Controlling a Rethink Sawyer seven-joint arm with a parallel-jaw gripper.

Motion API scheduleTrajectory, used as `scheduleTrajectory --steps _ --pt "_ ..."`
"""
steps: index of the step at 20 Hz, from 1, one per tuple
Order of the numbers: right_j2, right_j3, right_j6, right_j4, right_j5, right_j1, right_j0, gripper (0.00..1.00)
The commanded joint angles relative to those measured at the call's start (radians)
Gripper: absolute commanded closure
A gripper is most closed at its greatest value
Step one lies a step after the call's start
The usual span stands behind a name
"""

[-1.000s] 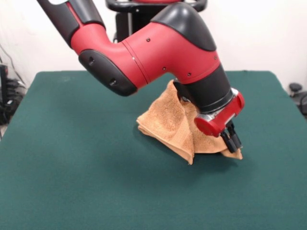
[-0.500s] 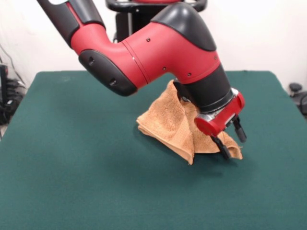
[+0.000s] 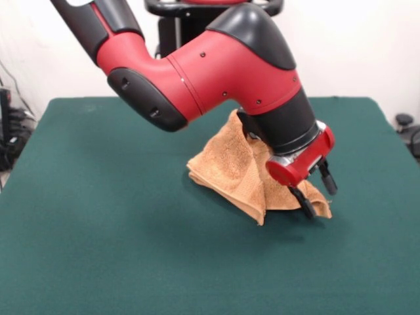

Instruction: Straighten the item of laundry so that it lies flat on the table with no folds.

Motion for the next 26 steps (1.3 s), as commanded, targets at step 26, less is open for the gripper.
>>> scheduleTrajectory --steps 26 --pt "-0.106 -0.058 -0.229 -0.080 0.063 0.010 0.086 0.00"
